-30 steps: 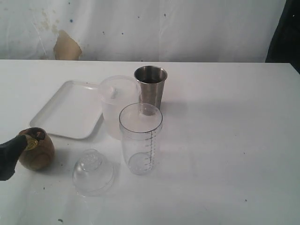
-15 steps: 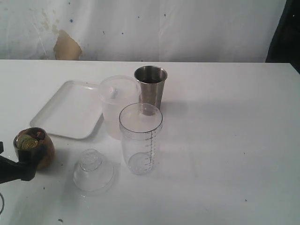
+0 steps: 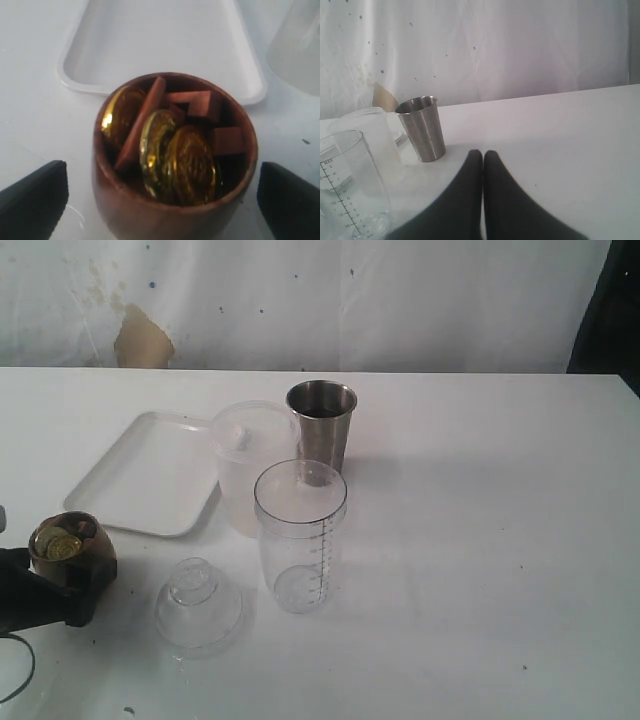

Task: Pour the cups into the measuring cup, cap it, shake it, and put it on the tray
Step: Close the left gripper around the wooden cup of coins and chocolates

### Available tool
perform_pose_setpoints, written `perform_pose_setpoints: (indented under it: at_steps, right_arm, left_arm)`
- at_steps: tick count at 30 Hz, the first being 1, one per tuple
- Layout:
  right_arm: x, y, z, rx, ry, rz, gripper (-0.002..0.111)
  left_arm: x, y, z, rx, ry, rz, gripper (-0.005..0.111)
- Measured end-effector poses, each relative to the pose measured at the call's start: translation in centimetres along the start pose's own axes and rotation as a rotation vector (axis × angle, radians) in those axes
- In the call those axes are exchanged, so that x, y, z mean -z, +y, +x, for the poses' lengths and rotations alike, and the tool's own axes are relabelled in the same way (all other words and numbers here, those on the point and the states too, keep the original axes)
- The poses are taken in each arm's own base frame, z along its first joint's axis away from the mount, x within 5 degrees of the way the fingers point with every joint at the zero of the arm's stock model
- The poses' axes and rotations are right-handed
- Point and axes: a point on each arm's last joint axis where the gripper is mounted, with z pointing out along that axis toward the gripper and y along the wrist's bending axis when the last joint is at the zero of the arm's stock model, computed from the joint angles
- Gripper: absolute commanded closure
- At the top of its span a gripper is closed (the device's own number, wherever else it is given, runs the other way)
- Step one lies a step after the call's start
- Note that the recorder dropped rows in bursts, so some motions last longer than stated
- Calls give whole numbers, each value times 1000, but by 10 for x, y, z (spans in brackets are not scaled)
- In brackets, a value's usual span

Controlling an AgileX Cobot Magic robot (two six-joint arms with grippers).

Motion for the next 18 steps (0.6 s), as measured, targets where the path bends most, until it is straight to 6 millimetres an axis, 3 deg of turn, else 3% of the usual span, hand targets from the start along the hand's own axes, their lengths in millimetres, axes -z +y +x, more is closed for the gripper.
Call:
perform_pose_setpoints:
  at_steps: [4, 10, 18]
  right_arm:
    - [0, 0, 0, 0, 0, 0, 108]
    - [0, 0, 0, 0, 0, 0, 108]
    - [0, 0, 0, 0, 0, 0, 108]
  left_arm:
    - [-1, -1, -3, -16, -33, 7, 11]
    - [-1, -1, -3, -24, -41, 9, 36]
    - [-15, 0, -5, -48, -3, 26, 21]
